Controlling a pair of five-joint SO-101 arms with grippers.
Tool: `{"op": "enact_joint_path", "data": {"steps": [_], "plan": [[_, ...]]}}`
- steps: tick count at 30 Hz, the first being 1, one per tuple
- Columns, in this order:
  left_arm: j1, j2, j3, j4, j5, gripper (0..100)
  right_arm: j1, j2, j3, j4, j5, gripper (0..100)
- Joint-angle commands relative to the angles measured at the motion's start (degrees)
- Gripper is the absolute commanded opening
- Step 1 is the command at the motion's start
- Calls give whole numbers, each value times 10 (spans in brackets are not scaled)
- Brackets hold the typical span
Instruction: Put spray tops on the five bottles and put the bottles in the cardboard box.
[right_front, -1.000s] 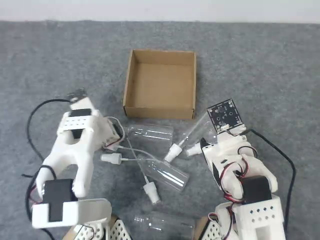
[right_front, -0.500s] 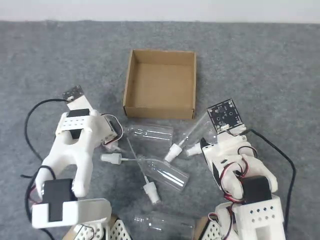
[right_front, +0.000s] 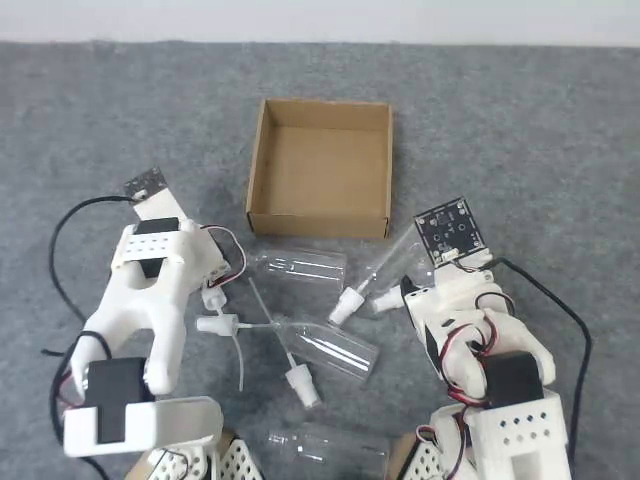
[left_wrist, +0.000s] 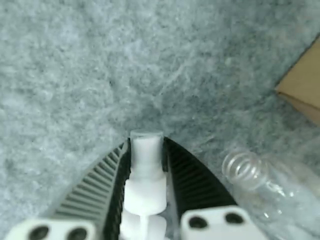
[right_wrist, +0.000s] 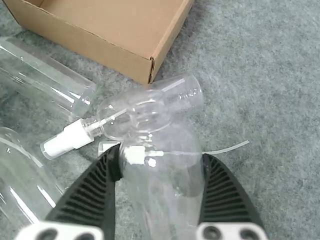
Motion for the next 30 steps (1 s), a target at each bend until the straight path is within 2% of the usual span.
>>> {"op": "enact_joint_path", "data": {"steps": [1, 8, 22, 30], "plan": [[4, -7, -13, -11, -31, 9, 5, -16, -7, -16, -3, 58], [1, -16, -20, -4, -42, 9, 5, -16, -7, -16, -3, 58], [0, -164, 37, 2, -43, 9, 0, -16, -7, -15, -7, 58], [-1, -196, 51, 2, -43, 9, 0, -22, -7, -11, -8, 58]]}}
